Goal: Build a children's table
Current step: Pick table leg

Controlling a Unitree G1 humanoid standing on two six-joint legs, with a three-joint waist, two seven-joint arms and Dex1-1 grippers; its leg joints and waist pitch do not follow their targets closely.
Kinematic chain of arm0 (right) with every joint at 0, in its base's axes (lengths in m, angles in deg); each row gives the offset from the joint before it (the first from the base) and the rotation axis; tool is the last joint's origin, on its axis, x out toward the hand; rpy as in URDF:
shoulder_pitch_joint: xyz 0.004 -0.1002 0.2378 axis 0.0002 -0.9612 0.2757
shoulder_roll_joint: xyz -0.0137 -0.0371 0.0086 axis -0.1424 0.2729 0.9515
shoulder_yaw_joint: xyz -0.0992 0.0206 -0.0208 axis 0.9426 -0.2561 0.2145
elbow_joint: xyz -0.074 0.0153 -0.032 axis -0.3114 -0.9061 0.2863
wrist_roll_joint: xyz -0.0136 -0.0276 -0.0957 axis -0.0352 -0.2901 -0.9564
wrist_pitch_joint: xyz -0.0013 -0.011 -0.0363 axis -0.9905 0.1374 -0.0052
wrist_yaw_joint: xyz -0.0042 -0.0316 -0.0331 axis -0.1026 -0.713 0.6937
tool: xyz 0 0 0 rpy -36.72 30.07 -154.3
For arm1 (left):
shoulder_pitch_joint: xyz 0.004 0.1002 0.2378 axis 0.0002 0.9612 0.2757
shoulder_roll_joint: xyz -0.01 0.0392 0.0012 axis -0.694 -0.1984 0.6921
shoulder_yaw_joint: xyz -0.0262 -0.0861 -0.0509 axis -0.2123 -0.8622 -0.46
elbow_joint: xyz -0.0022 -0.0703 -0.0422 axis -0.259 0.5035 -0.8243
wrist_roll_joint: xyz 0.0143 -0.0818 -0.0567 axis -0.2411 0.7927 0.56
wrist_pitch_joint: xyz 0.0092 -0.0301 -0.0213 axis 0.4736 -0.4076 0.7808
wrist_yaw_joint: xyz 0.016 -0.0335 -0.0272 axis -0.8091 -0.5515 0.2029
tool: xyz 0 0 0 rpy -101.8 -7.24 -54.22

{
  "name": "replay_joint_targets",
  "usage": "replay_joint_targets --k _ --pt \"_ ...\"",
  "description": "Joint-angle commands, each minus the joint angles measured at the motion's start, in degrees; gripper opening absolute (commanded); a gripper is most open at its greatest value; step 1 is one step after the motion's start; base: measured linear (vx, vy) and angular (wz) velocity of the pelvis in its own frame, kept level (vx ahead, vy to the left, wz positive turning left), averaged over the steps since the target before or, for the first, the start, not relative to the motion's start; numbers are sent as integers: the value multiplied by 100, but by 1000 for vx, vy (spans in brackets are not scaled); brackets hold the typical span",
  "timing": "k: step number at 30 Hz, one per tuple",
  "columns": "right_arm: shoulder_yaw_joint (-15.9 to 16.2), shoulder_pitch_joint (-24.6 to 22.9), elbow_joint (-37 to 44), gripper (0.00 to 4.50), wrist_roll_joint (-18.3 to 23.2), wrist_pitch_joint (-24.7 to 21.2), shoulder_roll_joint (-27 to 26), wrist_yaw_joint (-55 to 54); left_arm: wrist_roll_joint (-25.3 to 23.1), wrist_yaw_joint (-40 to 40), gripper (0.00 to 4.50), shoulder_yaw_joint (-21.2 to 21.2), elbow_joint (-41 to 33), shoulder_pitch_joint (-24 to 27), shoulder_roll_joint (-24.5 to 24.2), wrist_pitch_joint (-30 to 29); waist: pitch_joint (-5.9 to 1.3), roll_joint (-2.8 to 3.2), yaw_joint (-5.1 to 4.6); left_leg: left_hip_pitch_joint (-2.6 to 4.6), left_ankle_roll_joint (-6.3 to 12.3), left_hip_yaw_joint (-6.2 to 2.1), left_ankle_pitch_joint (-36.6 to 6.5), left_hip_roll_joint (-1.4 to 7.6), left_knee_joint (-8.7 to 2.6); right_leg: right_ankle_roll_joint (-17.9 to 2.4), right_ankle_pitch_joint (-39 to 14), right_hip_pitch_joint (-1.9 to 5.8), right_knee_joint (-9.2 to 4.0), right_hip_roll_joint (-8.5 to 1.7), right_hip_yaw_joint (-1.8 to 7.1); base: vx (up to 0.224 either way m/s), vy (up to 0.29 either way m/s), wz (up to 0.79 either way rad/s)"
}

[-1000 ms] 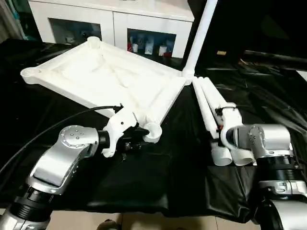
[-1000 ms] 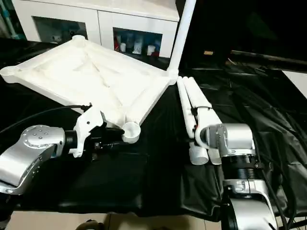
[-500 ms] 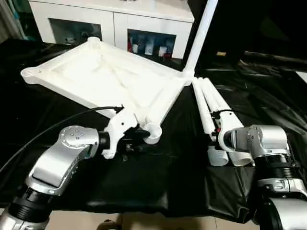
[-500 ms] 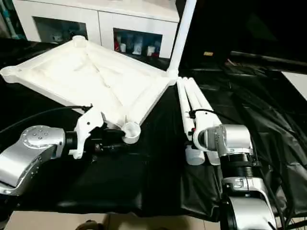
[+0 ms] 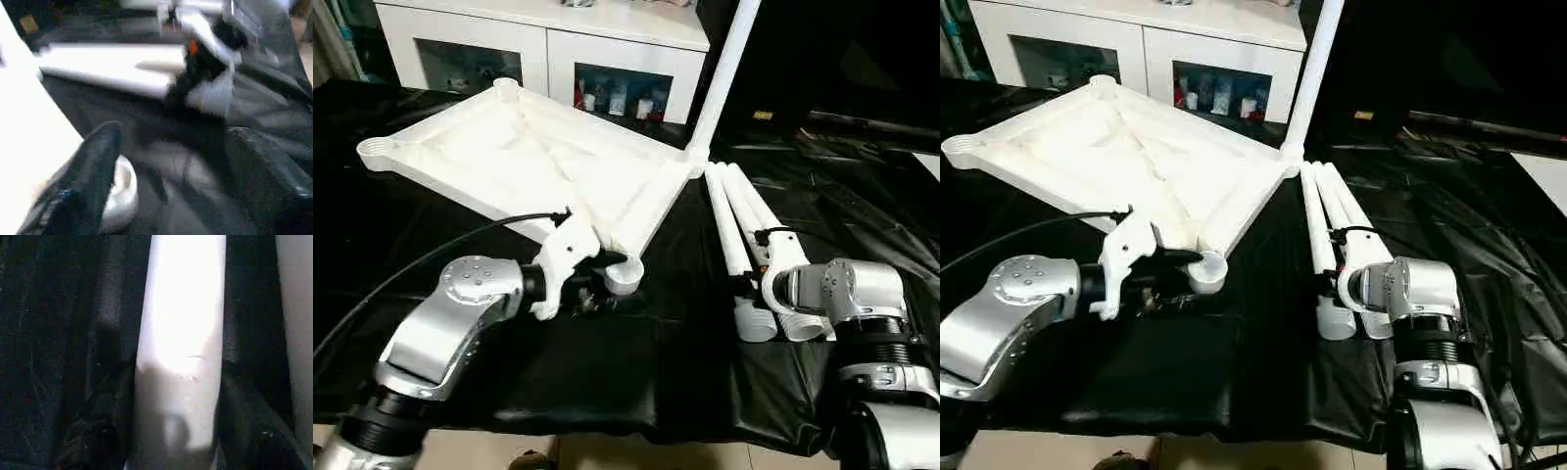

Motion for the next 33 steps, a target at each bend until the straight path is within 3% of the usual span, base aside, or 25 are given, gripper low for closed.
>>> replay_joint_targets --k 1,5,6,7,10,16,17,18,21,22,24,26,28,30,33 --pt "-55 -100 -33 196 26 8 -41 -72 47 37 409 27 -87 32 -8 60 -420 100 13 153 -540 -151 -1352 278 -421 -740 -1329 204 -422 -370 229 0 0 0" --pt "-193 -159 -4 190 40 117 -119 -196 -70 -256 439 3 -15 122 151 396 -413 98 2 169 -556 -148 -1469 280 -423 -709 -1432 181 -437 -362 232 0 0 0" --pt "-205 -165 10 189 43 125 -126 -204 -80 -261 445 12 -7 118 149 391 -413 98 6 170 -563 -152 -1494 282 -424 -700 -1455 181 -441 -365 232 0 0 0" --pt "-251 -188 64 189 53 159 -150 -235 -117 -283 449 47 22 105 143 372 -413 135 1 181 -599 -155 -1583 280 -430 -691 -1477 169 -452 -359 230 0 0 0" --pt "-342 -282 257 189 93 233 -219 -316 -21 -255 450 21 154 54 237 312 -407 121 4 194 -625 -165 -1778 277 -434 -636 -1705 152 -471 -368 227 0 0 0" --pt "-607 -544 1082 188 287 1021 -478 -350 70 -600 450 -48 304 -88 564 119 -411 107 10 192 -608 -184 -1951 287 -431 -585 -1915 129 -504 -393 225 0 0 0" --pt "-712 -696 1611 188 392 1527 -577 -257 68 -923 450 -135 422 -180 807 163 -416 105 12 184 -564 -182 -1913 290 -437 -587 -1848 140 -503 -391 225 0 0 0" --pt "-726 -729 1729 188 407 1640 -598 -239 65 -997 450 -159 448 -203 857 173 -415 101 13 176 -547 -173 -1883 296 -433 -578 -1787 136 -502 -392 234 0 0 0" --pt "-863 -974 2473 188 708 2372 -763 109 25 -1151 450 -173 484 -346 989 112 -430 94 30 153 -436 -178 -1643 305 -431 -579 -1420 166 -456 -387 229 0 0 0" --pt "-1042 -1112 2882 188 1045 2569 -909 357 224 -1302 450 -368 492 -466 1206 43 -426 103 25 149 -383 -166 -1603 303 -438 -617 -1332 169 -452 -372 229 0 0 0" --pt "-1118 -1204 3120 188 1249 2617 -974 530 346 -1435 450 -503 509 -555 1360 7 -427 97 34 150 -311 -163 -1574 299 -431 -667 -1252 182 -454 -370 222 0 0 0" --pt "-929 -1629 3866 188 1830 2648 -974 1459 958 -1632 450 -904 603 -956 1814 -276 -425 93 55 155 -238 -148 -1590 289 -408 -745 -1210 187 -460 -366 220 0 0 0" --pt "-822 -1741 4016 188 1926 2634 -934 1657 1174 -1670 450 -1009 626 -1079 1951 -420 -420 76 88 109 -166 -166 -1517 293 -418 -787 -1142 232 -460 -378 216 0 0 0" --pt "-458 -2004 4252 188 2037 2741 -798 2081 1534 -1821 450 -1168 765 -1412 2206 -861 -411 81 93 121 -157 -170 -1508 295 -414 -810 -1205 213 -473 -379 211 0 0 0" --pt "-189 -2157 4418 188 2156 2763 -724 2342 1895 -2073 450 -1425 998 -1831 2561 -1173 -401 65 117 124 -148 -165 -1558 283 -398 -726 -1584 207 -531 -395 220 0 0 0"
